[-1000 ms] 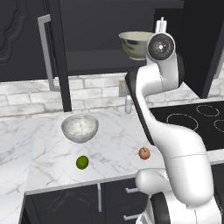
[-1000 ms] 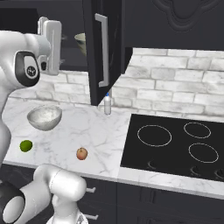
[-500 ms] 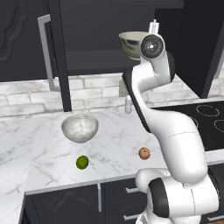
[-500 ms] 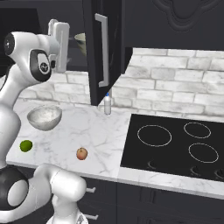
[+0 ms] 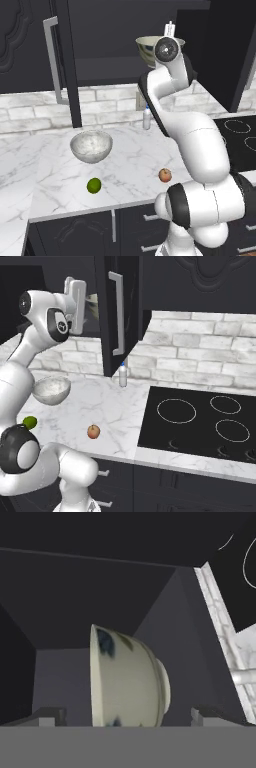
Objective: Pick both bowls and place them on the counter. Then place the lime in one bowl and place the peach in the other bowl.
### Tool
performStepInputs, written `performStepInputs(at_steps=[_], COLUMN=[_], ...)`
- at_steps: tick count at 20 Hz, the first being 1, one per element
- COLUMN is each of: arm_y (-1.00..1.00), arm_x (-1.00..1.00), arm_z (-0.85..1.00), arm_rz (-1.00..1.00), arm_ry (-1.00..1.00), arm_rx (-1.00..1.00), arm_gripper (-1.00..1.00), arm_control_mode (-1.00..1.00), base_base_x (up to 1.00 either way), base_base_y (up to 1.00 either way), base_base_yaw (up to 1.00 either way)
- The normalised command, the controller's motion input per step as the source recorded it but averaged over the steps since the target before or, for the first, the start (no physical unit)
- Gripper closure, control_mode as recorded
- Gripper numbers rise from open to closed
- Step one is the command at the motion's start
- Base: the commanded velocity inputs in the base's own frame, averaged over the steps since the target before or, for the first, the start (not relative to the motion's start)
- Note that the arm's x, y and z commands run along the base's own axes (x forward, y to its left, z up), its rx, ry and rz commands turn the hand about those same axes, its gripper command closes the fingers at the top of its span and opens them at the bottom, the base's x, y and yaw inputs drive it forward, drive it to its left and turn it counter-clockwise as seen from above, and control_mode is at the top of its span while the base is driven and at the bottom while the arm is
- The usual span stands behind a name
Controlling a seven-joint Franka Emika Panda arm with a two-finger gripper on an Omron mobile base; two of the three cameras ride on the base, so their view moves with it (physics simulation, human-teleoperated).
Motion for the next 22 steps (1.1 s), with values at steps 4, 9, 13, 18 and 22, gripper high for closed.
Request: performStepInputs(at_steps=[4,9,13,18,22], arm_y=[0.0,0.0,0.0,0.0,0.0], arm_x=[0.47,0.44,0.39,0.28,0.13], arm_z=[-0.02,-0.04,-0.04,-0.04,-0.06], arm_rz=[0.0,0.0,0.0,0.0,0.0], arm_ry=[0.0,0.0,0.0,0.0,0.0], arm_rx=[0.0,0.0,0.0,0.0,0.0], arm_gripper=[-1.0,-1.0,-1.0,-1.0,-1.0], arm_control_mode=[-1.0,-1.0,-1.0,-1.0,-1.0], base_base_x=[0.0,0.0,0.0,0.0,0.0], base_base_y=[0.0,0.0,0.0,0.0,0.0], base_base_yaw=[0.0,0.0,0.0,0.0,0.0])
